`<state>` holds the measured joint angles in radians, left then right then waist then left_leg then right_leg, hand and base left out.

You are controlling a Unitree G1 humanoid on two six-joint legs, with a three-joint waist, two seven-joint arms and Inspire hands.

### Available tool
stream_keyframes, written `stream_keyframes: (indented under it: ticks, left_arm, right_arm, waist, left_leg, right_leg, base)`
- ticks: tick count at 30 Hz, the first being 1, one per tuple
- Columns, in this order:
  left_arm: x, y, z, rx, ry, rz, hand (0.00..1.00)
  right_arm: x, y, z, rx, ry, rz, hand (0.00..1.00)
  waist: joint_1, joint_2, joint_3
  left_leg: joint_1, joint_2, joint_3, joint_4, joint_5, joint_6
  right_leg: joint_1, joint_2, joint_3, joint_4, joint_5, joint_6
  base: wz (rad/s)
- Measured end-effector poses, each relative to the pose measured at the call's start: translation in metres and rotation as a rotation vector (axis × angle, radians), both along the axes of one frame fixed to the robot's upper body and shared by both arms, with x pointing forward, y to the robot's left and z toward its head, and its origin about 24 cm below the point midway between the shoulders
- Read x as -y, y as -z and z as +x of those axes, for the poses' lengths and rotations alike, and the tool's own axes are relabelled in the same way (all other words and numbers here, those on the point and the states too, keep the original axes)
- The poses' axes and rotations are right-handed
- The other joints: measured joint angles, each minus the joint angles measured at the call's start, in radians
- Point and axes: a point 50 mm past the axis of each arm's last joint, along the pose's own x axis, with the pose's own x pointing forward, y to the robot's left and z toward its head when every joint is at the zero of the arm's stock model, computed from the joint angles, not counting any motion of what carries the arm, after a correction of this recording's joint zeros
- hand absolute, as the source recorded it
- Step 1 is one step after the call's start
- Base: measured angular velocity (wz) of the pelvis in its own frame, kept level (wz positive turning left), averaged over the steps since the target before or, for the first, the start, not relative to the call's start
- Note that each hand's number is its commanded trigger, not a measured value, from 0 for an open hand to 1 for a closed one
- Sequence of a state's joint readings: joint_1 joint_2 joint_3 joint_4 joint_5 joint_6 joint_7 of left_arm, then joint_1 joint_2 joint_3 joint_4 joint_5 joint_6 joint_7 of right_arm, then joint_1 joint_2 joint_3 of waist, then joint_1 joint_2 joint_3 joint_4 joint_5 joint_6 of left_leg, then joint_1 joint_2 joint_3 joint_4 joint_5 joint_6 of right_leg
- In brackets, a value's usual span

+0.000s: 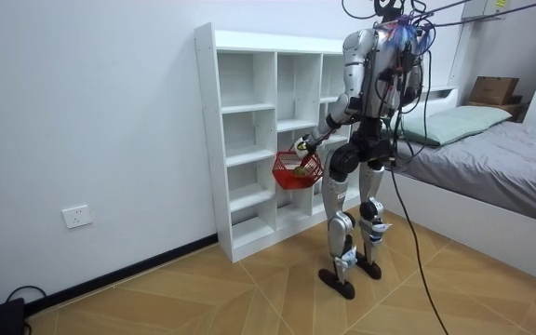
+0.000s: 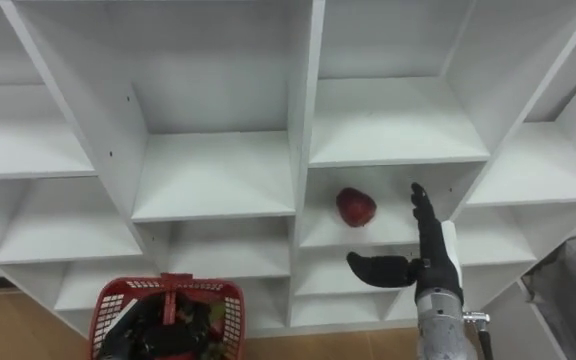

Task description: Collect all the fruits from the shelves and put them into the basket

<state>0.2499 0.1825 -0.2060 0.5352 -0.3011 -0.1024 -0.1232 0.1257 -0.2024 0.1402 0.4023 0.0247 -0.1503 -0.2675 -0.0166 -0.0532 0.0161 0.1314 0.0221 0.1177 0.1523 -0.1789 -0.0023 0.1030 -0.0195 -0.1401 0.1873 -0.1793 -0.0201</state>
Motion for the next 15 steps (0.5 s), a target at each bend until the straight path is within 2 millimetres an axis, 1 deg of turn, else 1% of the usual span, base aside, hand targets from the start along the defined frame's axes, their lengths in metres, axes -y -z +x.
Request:
stream_keyframes:
  ticks: [4, 6, 8, 10, 13, 15]
  left_arm:
    - [0.0, 0.001, -0.001, -0.016, 0.008, -0.008, 1.0]
    - [-0.001, 0.001, -0.002, -0.017, 0.012, -0.01, 1.0]
    - [-0.002, 0.001, -0.002, -0.019, 0.015, -0.009, 1.0]
    - [-0.002, 0.001, -0.003, -0.021, 0.019, -0.01, 1.0]
    - [-0.003, 0.002, -0.004, -0.03, 0.026, -0.013, 1.0]
    - [-0.003, 0.003, -0.005, -0.042, 0.025, -0.012, 1.0]
  right_arm:
    - [0.002, 0.002, 0.002, -0.013, -0.001, -0.001, 0.0]
    - [0.003, 0.007, 0.002, -0.034, 0.004, -0.003, 0.0]
    - [0.004, 0.01, 0.0, -0.053, 0.01, -0.005, 0.0]
    - [0.005, 0.013, -0.002, -0.068, 0.016, -0.008, 0.0]
    - [0.006, 0.014, -0.002, -0.072, 0.03, -0.004, 0.0]
    - [0.009, 0.015, 0.005, -0.075, 0.047, -0.016, 0.0]
  waist:
    - [0.003, 0.0, -0.0003]
    - [0.006, 0.0, -0.0005]
    - [0.01, -0.001, -0.0009]
    - [0.02, -0.001, -0.0011]
    - [0.023, -0.004, -0.0026]
    - [0.022, -0.006, -0.004]
  left_leg:
    - [0.0, -0.001, -0.006, 0.001, 0.0, 0.0]
    - [0.0, -0.001, -0.011, 0.003, 0.0, 0.0]
    - [-0.002, -0.003, -0.015, 0.007, 0.0, 0.0]
    - [-0.009, -0.005, -0.018, 0.012, 0.0, 0.0]
    - [-0.032, -0.008, -0.038, 0.022, 0.0, 0.0]
    - [-0.059, -0.014, -0.055, 0.044, 0.0, 0.0]
  right_leg:
    - [0.002, 0.0, -0.003, 0.0, -0.002, -0.001]
    - [0.005, -0.002, -0.008, 0.0, -0.003, -0.001]
    - [0.006, -0.011, -0.015, 0.004, -0.008, 0.0]
    - [0.0, -0.013, -0.018, 0.014, -0.014, 0.0]
    - [-0.018, -0.019, -0.037, 0.024, -0.023, -0.001]
    - [-0.035, -0.027, -0.057, 0.043, -0.032, -0.001]
  base:
    - [0.04]
    - [0.03]
    - [0.09]
    - [0.09]
    - [0.21]
    - [0.26]
